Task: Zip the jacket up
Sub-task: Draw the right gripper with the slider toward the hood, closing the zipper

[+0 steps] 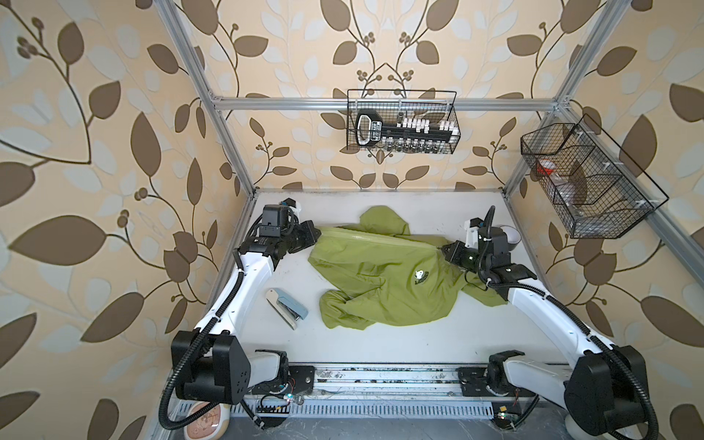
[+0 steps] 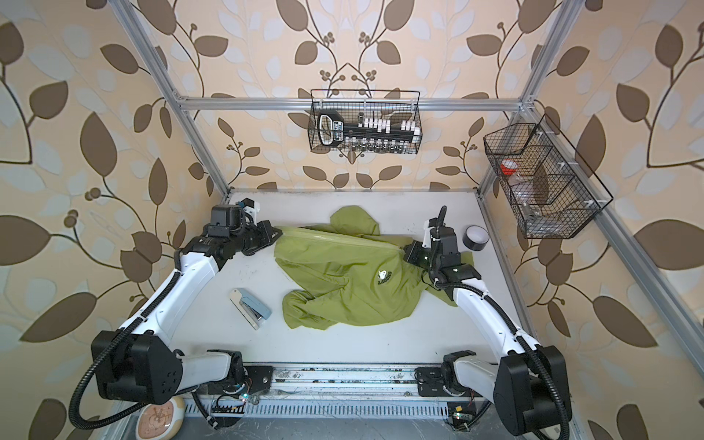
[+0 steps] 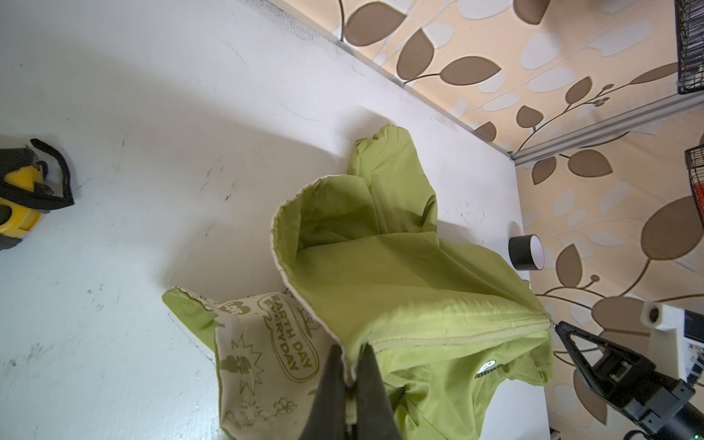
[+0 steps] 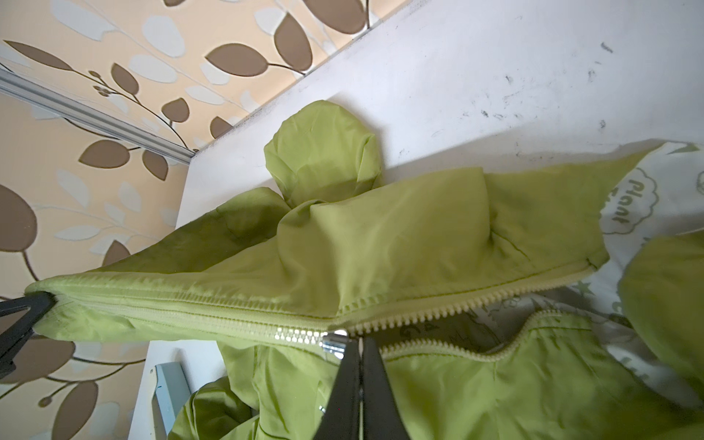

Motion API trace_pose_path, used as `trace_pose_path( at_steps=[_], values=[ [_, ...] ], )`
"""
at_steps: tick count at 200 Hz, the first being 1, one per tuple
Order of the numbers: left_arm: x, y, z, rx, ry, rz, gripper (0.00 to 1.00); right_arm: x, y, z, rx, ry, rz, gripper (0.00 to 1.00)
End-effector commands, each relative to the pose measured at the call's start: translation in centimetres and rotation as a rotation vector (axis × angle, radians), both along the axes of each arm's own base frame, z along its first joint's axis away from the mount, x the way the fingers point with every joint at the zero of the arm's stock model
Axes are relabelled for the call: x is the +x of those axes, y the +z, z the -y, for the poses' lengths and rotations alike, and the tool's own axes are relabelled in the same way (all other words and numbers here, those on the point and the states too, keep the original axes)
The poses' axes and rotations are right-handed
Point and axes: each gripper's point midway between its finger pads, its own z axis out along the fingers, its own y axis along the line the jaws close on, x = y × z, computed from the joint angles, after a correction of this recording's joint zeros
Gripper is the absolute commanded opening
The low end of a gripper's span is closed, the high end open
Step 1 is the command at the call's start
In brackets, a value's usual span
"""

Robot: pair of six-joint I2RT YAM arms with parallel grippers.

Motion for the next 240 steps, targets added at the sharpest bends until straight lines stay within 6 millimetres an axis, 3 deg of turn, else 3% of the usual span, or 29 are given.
trace_pose_path(
  at_steps=[1, 177, 240],
  values=[
    [0.6, 1.5, -1.0, 0.019, 0.05, 0.067, 0.0, -0.6, -0.8, 1.1, -0.027, -0.018, -0.019, 0.0],
    [0.4, 1.2, -1.4, 0.035, 0.068, 0.065, 0.0, -1.0, -1.1, 4.2, -0.011, -0.067, -0.029, 0.0],
    [0.2, 0.1, -2.6, 0.085, 0.125, 0.041, 0.0, -0.8, -0.7, 4.7, 0.005, -0.078, -0.019, 0.0]
  ],
)
